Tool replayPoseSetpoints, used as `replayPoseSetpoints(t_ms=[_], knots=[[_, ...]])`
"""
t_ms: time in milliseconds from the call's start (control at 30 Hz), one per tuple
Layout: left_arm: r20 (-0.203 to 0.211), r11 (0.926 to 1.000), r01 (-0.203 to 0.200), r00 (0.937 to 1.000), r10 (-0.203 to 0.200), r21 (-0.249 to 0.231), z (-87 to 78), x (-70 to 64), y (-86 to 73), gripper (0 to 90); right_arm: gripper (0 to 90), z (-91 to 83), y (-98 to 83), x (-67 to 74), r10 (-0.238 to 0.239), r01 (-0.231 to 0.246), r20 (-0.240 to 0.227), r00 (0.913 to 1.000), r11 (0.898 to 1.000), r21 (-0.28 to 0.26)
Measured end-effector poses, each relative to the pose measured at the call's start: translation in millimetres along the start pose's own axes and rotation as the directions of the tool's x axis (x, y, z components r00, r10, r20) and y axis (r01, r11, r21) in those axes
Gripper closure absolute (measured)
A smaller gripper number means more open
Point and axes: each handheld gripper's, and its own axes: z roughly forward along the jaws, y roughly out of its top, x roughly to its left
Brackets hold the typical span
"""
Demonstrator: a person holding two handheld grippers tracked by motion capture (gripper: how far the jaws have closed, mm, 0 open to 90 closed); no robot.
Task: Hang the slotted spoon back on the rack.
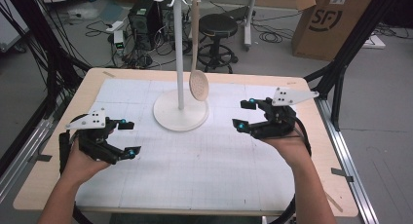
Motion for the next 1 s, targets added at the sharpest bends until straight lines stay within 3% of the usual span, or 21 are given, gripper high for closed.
replayPoseSetpoints(t_ms=[267, 500, 633, 700, 1000], knots=[[-0.009, 0.9998, 0.000, 1.0000, 0.000, -0.019, -2.4, 3.1, -8.3, 10.8, 25.4, -9.9, -43.9, 4.4, 0.040, -0.040, 0.034, 0.9986, 0.999, 0.022], [-0.008, 0.9999, 0.000, 1.0000, 0.000, -0.013, -1.2, 4.1, -12.1, 10.8, 22.6, -19.1, -72.2, 5.1, 0.073, -0.074, 0.063, 0.9953, 0.997, 0.009], [-0.005, 0.9999, 0.004, 1.0000, -0.004, -0.011, 1.6, 3.7, -14.7, 10.8, 20.6, -19.0, -88.3, 3.8, 0.085, -0.088, 0.098, 0.9916, 0.996, 0.032], [-0.008, 1.0000, 0.000, 1.0000, 0.000, -0.008, 3.4, 2.7, -15.0, 10.8, 20.0, -20.8, -93.8, 2.3, 0.091, -0.097, 0.110, 0.9898, 0.994, 0.045], [-0.011, 1.0000, -0.002, 0.9999, 0.002, -0.008, 6.8, 2.3, -18.9, 10.8, 18.8, -30.5, -109.0, -3.9, 0.138, -0.142, 0.148, 0.9793, 0.990, 0.014]])
